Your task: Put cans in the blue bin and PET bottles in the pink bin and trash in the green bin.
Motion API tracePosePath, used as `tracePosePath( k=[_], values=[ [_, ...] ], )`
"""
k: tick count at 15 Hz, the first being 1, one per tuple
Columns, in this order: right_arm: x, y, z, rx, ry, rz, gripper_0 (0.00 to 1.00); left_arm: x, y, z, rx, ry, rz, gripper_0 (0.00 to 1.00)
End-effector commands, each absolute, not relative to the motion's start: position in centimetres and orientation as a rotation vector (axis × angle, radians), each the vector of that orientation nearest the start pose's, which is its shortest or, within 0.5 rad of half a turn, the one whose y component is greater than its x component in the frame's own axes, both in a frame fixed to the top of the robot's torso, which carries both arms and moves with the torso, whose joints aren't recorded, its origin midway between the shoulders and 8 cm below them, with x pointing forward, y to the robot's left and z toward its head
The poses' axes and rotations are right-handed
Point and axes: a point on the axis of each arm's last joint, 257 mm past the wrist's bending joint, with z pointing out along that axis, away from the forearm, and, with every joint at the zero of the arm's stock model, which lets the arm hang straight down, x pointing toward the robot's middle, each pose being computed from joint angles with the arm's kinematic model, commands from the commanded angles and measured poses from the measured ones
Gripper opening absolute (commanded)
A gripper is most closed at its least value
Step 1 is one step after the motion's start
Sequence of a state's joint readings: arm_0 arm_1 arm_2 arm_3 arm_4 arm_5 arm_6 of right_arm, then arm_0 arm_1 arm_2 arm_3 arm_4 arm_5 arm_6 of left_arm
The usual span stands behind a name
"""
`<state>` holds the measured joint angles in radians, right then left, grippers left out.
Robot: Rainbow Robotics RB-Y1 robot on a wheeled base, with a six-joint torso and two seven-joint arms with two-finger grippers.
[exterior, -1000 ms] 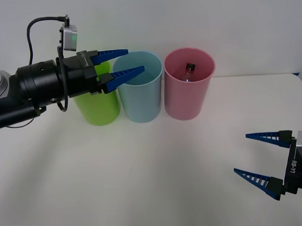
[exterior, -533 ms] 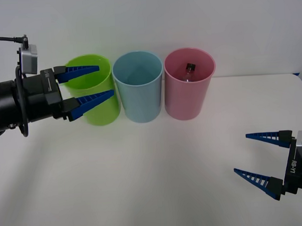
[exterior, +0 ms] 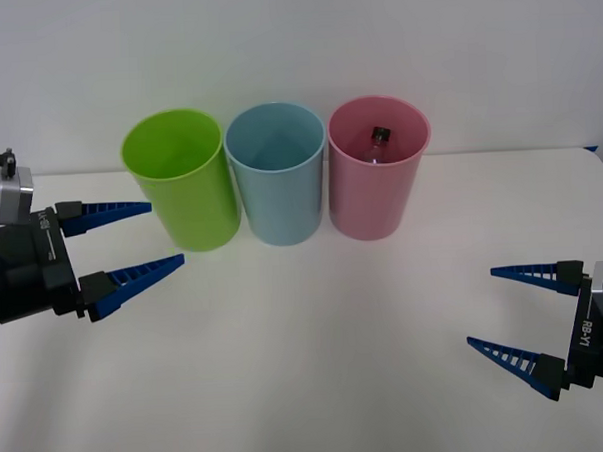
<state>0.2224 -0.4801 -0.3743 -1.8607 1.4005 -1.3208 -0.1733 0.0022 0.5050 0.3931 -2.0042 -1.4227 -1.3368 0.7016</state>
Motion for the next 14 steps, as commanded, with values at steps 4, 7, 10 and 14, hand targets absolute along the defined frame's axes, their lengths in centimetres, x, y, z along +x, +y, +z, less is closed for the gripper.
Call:
tracePosePath(
  k=[4, 7, 10, 14],
  values=[
    [35.0, -23.5, -20.2, -1.012, 1.611, 0.566, 1.00, 34.7, 22.2, -13.6, 0.820, 1.763, -0.722, 1.00],
    [35.0, -23.5, -20.2, -1.012, 1.611, 0.566, 1.00, 33.4, 22.8, -14.4, 0.788, 1.787, -0.739, 1.00],
    [35.0, -23.5, -20.2, -1.012, 1.611, 0.566, 1.00, 32.8, 23.3, -15.2, 0.770, 1.811, -0.736, 1.00],
    [35.0, -23.5, -20.2, -1.012, 1.611, 0.566, 1.00, 32.5, 23.5, -15.4, 0.766, 1.821, -0.734, 1.00]
  ],
)
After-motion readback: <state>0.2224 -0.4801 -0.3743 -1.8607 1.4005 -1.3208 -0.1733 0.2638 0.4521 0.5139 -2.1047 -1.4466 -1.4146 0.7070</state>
